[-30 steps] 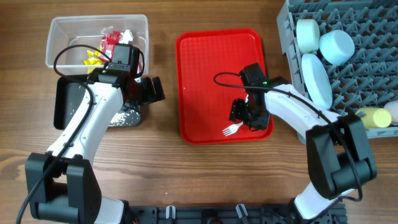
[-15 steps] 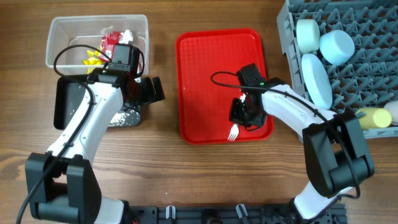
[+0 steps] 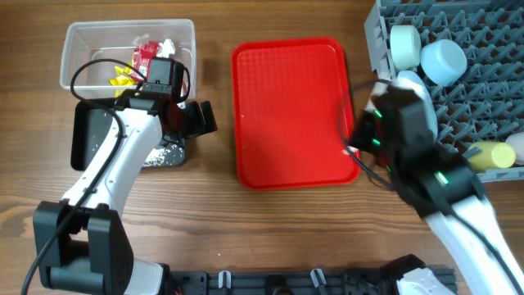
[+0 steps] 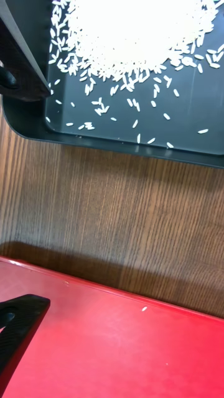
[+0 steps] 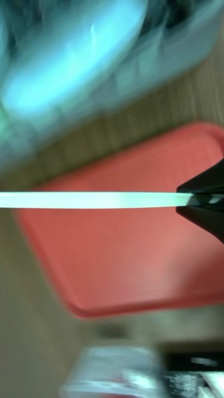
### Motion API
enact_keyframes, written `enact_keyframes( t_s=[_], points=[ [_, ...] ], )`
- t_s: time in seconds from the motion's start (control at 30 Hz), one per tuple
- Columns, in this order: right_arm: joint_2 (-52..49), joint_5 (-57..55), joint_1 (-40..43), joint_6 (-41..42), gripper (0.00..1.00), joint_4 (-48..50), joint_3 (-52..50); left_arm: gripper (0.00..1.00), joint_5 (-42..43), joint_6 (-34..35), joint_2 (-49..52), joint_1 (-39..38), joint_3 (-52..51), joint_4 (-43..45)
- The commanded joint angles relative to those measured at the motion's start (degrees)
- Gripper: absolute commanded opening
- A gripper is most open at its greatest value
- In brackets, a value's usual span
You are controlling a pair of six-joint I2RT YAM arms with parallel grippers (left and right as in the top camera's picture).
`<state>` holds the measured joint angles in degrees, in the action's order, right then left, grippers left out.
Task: Sort waste into correct bins and load items into the dishwasher rack
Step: 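Carry the white fork to the grey rack's right edge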
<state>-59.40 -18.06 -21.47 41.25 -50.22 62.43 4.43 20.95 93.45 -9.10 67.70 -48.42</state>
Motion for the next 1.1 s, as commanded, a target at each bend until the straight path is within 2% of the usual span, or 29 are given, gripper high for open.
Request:
enact_keyframes(
  t_s=[0.0,0.13,0.33,0.4,0.53,0.6,0.63,0.77,0.87,1.07],
  points=[
    [7.5,-28.0,0.2,26.7,0.04,-9.6,0.7,1.0,0.5,0.5,0.1,-0.2,-0.3,0.0],
    [8.8,-35.9,0.2,45.7,0.04,-20.7,-0.3,1.0,0.5,0.5,0.1,-0.2,-0.3,0.0],
    [2.6,-32.8,8.2,48.5,0.04,-15.4,-3.3,1.0,0.5,0.5,0.1,-0.2,-0.3,0.0],
    [0.3,-28.4,13.8,42.8,0.04,-10.9,-3.3,1.0,0.5,0.5,0.1,-0.2,-0.3,0.0],
    [-2.8,-13.6,25.7,26.2,0.04,1.7,-3.3,1.0,0.5,0.5,0.1,-0.2,-0.3,0.0],
    [-4.1,-7.5,30.8,23.2,0.04,3.7,-3.3,1.0,0.5,0.5,0.1,-0.2,-0.3,0.0],
    [-5.3,-2.2,34.2,18.9,0.04,4.9,-3.3,1.0,0.5,0.5,0.1,-0.2,-0.3,0.0],
    [-11.0,10.2,40.9,9.2,0.04,5.6,-3.3,1.0,0.5,0.5,0.1,-0.2,-0.3,0.0],
    [-16.9,18.3,42.7,4.2,0.04,5.2,-3.3,1.0,0.5,0.5,0.1,-0.2,-0.3,0.0],
    [-26.3,21.6,42.7,4.3,0.04,2.1,-3.3,1.0,0.5,0.5,0.1,-0.2,-0.3,0.0]
  ],
)
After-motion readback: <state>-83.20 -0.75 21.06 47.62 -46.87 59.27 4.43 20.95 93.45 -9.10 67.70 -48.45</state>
